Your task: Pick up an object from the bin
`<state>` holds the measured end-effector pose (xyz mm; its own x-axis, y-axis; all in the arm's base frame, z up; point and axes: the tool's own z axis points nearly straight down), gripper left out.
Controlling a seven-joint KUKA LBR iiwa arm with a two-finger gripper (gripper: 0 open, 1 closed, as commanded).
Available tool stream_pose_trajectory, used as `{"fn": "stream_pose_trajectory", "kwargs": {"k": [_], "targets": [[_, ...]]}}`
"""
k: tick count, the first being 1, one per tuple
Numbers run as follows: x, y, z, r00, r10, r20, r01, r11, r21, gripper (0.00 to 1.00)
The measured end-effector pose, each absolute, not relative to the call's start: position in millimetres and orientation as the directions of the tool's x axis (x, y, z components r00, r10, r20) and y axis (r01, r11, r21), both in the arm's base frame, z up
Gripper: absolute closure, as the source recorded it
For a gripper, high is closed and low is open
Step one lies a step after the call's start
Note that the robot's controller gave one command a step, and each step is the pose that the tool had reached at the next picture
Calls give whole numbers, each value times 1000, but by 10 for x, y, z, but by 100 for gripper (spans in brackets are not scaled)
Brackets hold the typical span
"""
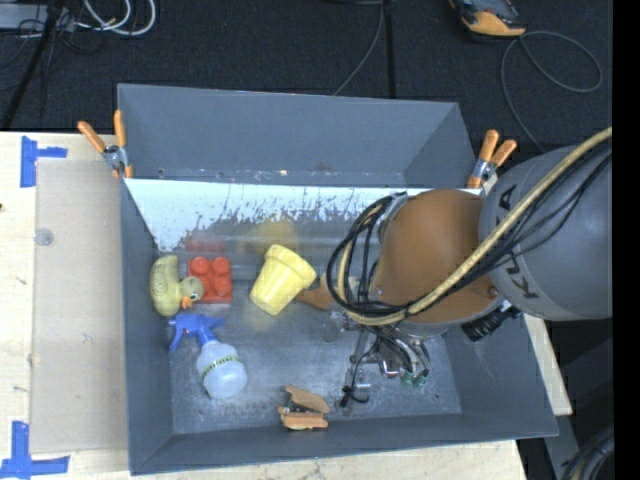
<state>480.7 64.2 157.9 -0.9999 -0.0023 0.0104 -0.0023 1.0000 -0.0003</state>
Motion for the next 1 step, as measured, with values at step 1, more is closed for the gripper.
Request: {"fn": "stream_pose_trajectory", "kwargs": {"k": [1], "targets": [[4825, 639, 1620, -1000, 0, 3, 0, 1000, 0, 0]]}}
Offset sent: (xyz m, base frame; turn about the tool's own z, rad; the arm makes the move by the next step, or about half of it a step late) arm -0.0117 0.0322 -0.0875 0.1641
